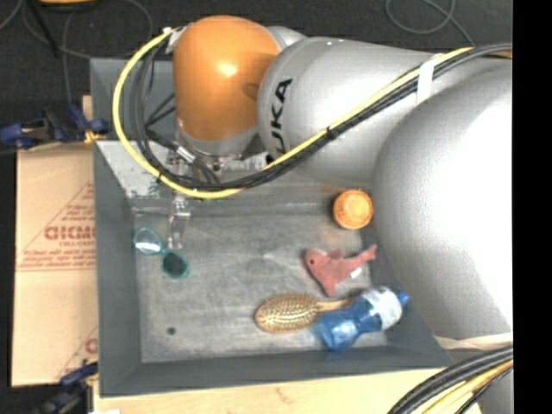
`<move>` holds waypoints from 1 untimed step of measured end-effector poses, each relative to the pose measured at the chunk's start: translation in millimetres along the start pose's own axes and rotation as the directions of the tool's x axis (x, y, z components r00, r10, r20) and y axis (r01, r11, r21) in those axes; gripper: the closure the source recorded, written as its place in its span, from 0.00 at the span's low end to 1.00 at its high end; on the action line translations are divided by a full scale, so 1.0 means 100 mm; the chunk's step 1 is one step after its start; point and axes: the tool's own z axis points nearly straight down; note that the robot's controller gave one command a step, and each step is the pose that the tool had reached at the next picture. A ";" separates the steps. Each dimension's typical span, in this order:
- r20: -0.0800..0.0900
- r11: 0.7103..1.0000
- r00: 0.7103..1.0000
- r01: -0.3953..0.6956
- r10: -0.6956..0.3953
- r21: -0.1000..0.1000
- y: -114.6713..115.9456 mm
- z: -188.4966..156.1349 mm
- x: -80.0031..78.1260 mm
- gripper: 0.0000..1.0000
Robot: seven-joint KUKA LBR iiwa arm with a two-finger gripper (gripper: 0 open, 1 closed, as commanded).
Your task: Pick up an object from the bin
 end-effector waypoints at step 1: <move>0.008 1.000 1.000 -0.003 0.003 -0.002 -0.01 -0.05 -0.02 0.00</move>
Offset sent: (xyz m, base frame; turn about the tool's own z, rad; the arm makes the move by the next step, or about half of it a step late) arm -0.0157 -0.0093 -0.0569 0.0554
